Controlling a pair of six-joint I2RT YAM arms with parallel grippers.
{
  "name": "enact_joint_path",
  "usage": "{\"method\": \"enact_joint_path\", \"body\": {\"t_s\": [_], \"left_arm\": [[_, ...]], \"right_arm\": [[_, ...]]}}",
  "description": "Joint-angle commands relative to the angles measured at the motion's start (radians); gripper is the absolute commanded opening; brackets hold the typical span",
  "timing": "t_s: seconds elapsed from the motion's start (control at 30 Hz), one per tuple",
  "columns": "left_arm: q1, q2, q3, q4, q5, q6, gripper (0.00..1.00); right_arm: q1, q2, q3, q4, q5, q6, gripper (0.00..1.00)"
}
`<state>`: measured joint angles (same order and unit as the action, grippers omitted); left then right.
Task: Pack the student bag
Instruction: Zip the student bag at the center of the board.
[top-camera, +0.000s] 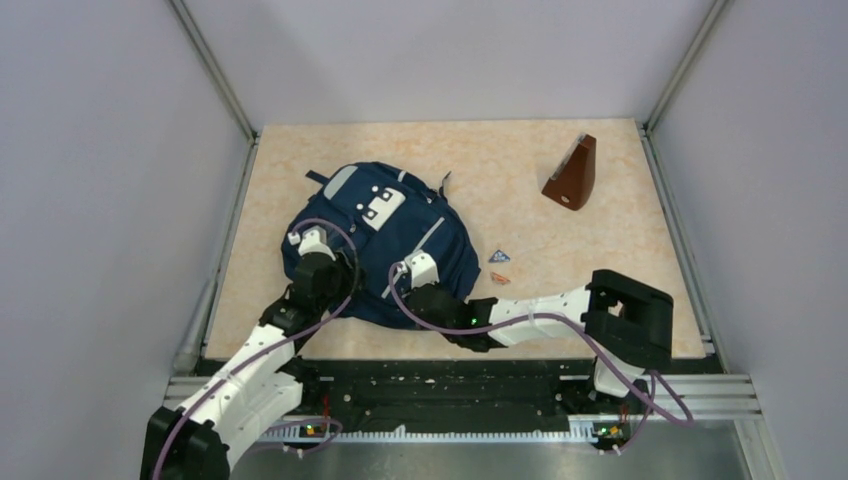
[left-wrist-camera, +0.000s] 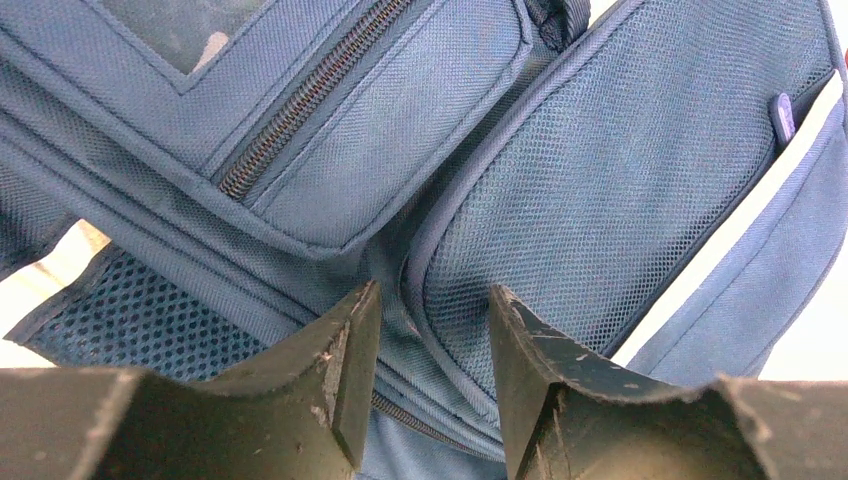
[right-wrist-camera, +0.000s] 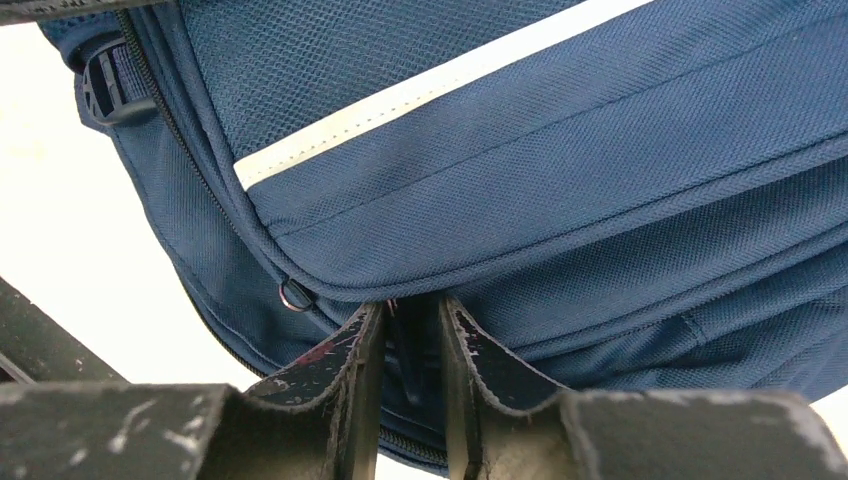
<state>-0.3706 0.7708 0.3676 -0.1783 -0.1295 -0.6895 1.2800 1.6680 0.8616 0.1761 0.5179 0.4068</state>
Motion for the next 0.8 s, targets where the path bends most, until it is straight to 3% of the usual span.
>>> {"method": "enact_joint_path", "body": {"t_s": [0.0,0.17,0.27,0.4,0.77], "left_arm": [[0.018,0.042,-0.007,0.093,0.033,0.008,0.49],[0.025,0.084,-0.018,0.155,0.069,0.002,0.43],[0.025,0.092,-0.020,0.169,0.066,0.003,0.22],[0.034,0.102,-0.006,0.146,0.039,0.015,0.00],[0.081,0.109,0.001,0.122,0.027,0.039,0.00]], "right_arm": [[0.008,0.013,0.046,-0.023,0.047,0.030,0.22],[0.008,0.017,0.051,-0.038,0.063,0.036,0.09],[0.008,0.015,0.051,-0.046,0.068,0.037,0.00],[0.008,-0.002,0.048,-0.060,0.089,0.027,0.00],[-0.052,-0.101,-0.037,-0.068,0.106,0.027,0.00]]}}
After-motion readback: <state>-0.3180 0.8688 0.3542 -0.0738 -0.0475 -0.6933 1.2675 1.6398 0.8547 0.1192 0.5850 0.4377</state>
